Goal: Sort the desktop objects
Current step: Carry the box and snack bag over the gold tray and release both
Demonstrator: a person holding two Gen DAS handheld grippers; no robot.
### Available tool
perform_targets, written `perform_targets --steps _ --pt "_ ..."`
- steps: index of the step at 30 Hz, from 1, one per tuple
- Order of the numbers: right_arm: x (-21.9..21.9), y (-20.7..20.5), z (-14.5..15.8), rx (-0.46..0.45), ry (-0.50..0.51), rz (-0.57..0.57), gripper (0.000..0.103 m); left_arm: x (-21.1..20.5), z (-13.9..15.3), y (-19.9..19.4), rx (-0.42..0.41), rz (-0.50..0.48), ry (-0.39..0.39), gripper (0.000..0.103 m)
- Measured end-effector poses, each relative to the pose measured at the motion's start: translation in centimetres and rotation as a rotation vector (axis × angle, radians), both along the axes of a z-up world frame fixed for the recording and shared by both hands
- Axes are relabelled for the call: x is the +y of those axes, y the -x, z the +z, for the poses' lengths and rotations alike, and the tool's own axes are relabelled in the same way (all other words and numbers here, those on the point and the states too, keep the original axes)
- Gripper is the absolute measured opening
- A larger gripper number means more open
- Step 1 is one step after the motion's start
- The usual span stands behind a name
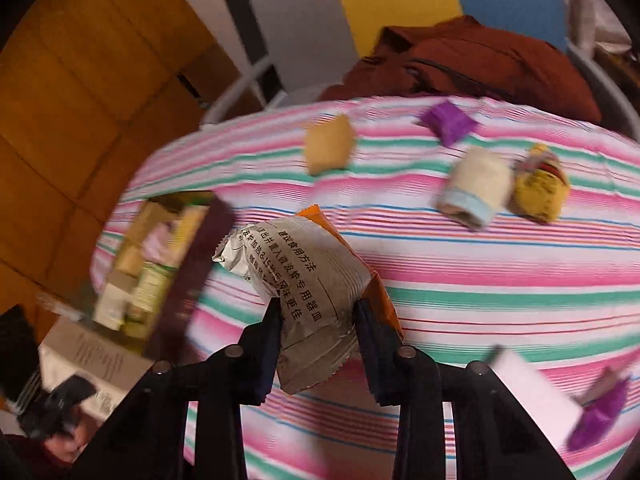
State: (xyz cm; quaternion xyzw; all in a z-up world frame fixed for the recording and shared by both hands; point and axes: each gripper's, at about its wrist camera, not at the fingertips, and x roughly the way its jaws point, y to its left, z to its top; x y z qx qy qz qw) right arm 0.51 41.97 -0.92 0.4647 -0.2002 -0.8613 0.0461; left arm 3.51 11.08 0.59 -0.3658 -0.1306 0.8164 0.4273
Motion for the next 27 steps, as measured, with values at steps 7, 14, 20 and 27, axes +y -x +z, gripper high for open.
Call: perform_targets --steps 7,14,20,27 --pt "-7.5 2.6 2.4 0.066 0.089 0.133 0.036 -4.6 -2.6 3.3 -0.126 0.116 0.098 0.052" --pt "-16.2 5.4 1.8 0.057 0.027 0.28 0.042 -8.3 -3.0 2.5 -0.108 0.259 0.164 0.072" --pt "-18.8 5.6 1.9 0.073 0.011 0.326 0.041 -10.9 -2.5 2.2 -0.06 0.348 0.185 0.073" --pt "-20.0 5.2 1.1 0.041 -0.025 0.337 0.043 -12.7 -2.2 2.3 -0.001 0.46 0.261 0.073"
